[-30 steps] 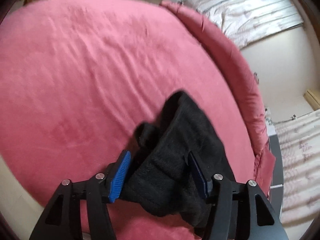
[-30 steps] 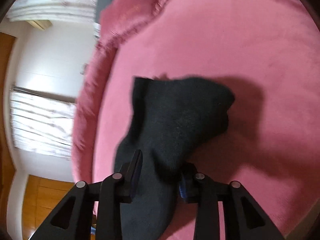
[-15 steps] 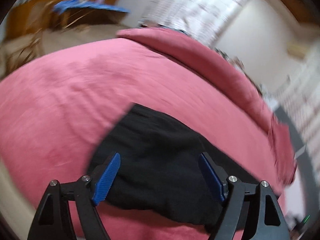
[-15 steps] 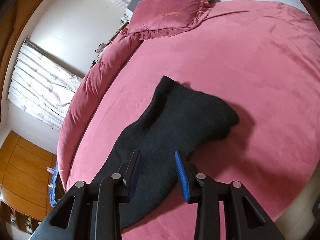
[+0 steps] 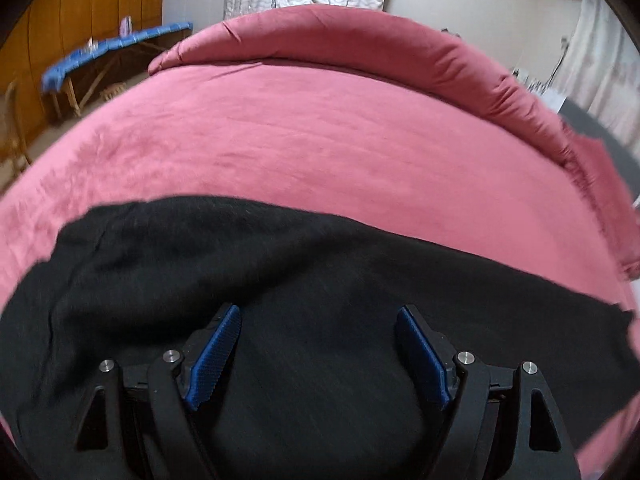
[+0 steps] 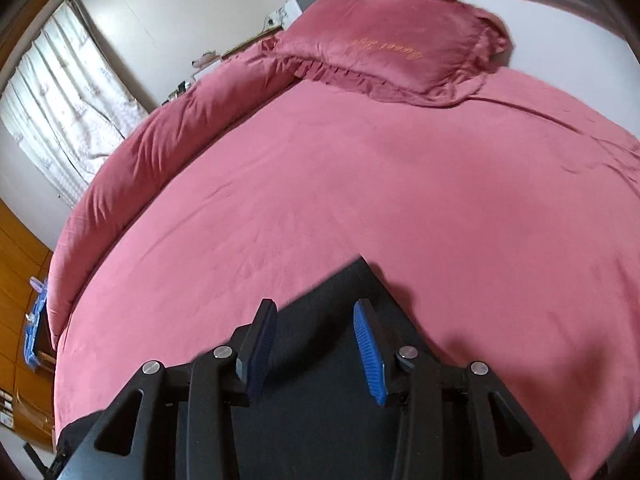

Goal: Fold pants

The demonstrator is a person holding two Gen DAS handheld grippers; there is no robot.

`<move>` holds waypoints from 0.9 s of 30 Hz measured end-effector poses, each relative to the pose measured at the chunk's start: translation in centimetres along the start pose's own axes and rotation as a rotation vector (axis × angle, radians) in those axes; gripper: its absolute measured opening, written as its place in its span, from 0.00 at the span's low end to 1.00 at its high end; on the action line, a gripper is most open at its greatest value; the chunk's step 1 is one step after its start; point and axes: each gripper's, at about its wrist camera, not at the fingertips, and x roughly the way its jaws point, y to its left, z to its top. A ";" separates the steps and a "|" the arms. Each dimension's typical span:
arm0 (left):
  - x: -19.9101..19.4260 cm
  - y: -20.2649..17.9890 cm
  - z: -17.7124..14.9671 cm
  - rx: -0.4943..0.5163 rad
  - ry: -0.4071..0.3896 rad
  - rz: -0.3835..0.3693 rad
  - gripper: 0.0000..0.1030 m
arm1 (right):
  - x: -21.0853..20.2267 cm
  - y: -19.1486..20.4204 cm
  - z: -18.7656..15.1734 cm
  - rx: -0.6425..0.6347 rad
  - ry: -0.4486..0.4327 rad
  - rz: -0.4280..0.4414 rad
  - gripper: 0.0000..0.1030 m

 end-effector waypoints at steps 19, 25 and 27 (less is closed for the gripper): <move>2.3 2.2 -0.6 0.118 -0.110 0.082 0.92 | 7.3 0.9 1.4 -0.083 0.029 -0.180 0.22; 2.9 3.3 0.2 0.119 -0.075 0.046 0.93 | 3.1 -4.7 1.6 0.154 -0.021 -0.124 0.44; 3.0 3.1 0.1 0.129 -0.075 0.059 0.93 | -0.8 -6.7 0.4 0.165 -0.072 -0.069 0.44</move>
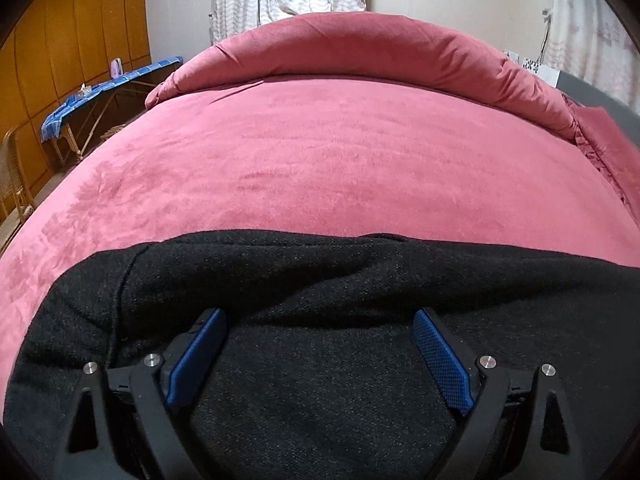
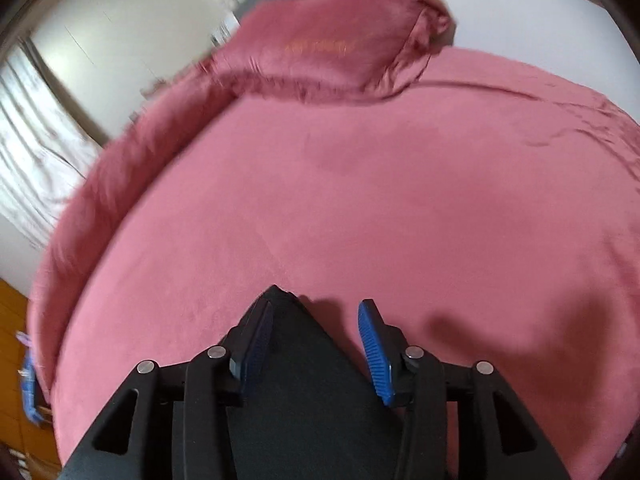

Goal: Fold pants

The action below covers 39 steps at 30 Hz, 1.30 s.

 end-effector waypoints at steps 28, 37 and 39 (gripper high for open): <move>-2.7 -6.8 -2.0 -0.005 0.106 0.039 1.00 | -6.9 -7.2 -7.4 0.428 -0.082 0.356 0.14; -3.2 -6.9 -2.2 0.021 0.094 0.039 1.00 | -4.4 -10.9 -11.1 0.552 0.029 0.140 0.34; -3.3 -6.7 -2.4 0.022 0.082 0.030 1.00 | -5.3 -12.8 -12.4 0.722 -0.008 0.276 0.41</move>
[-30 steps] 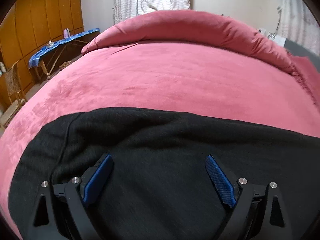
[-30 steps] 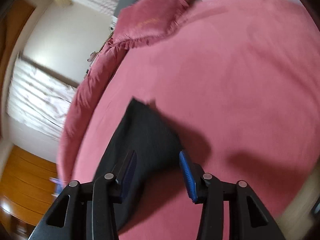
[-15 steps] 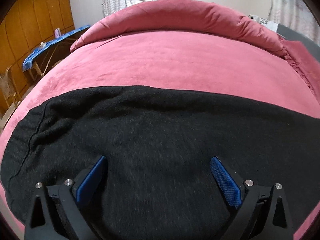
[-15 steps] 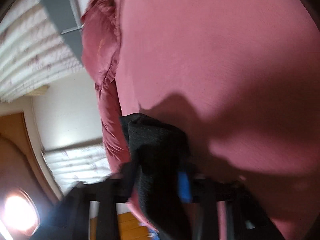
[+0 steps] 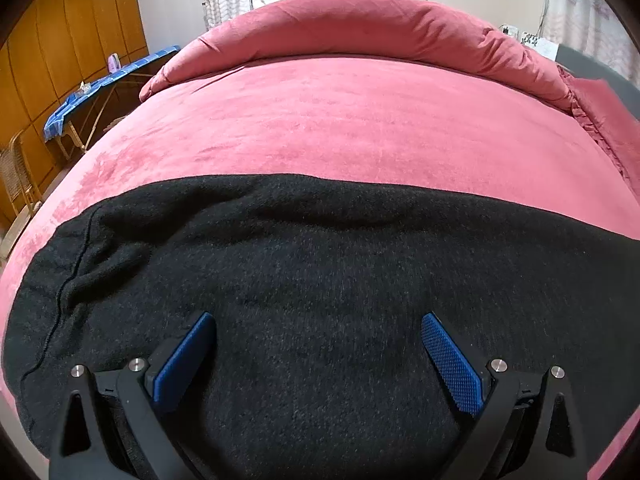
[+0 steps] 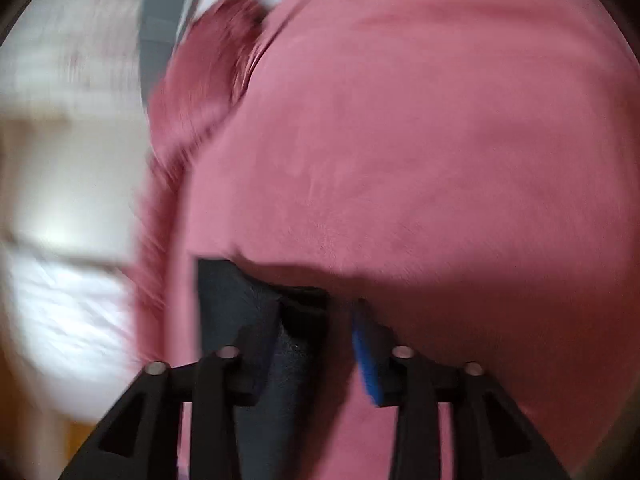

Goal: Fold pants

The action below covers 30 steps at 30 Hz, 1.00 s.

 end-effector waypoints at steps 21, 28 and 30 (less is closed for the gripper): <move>-4.4 2.5 -3.2 0.007 -0.037 -0.138 1.00 | 3.1 13.6 -20.3 -0.536 0.575 0.146 0.40; -5.9 5.4 -3.8 -0.032 -0.022 -0.108 0.99 | 8.1 12.8 -41.3 -0.761 1.101 0.105 0.40; -5.9 6.7 -3.8 -0.063 -0.014 -0.090 0.98 | 9.3 12.2 -45.1 -0.792 1.166 0.090 0.40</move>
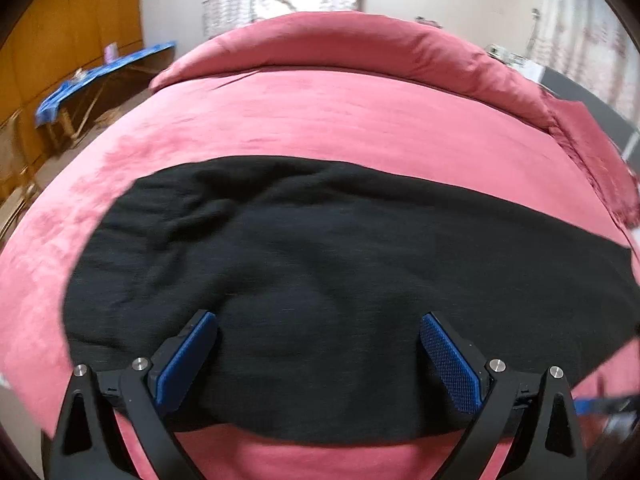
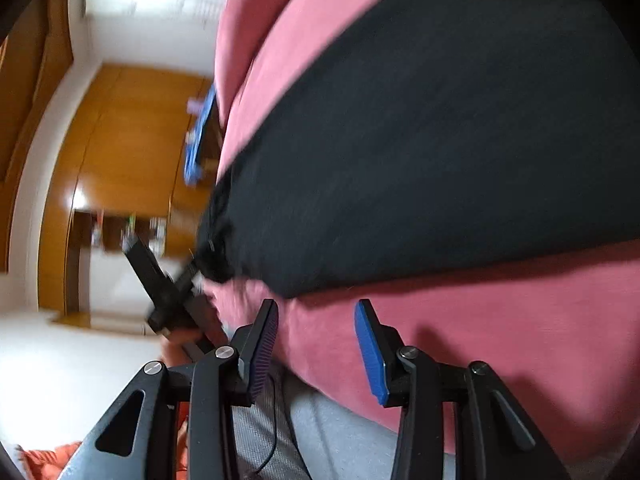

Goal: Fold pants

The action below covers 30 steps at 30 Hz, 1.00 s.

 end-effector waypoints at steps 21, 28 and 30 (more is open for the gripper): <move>4.0 5.5 3.5 0.177 0.069 0.144 0.40 | 6.1 8.7 -1.5 -0.617 0.044 -0.125 0.40; 4.9 6.8 4.5 0.101 0.087 0.111 0.40 | 6.5 9.5 -1.8 -0.766 0.063 -0.171 0.64; 5.3 7.0 4.8 0.086 0.087 0.104 0.40 | 8.1 10.2 -3.6 -0.930 0.084 -0.278 0.64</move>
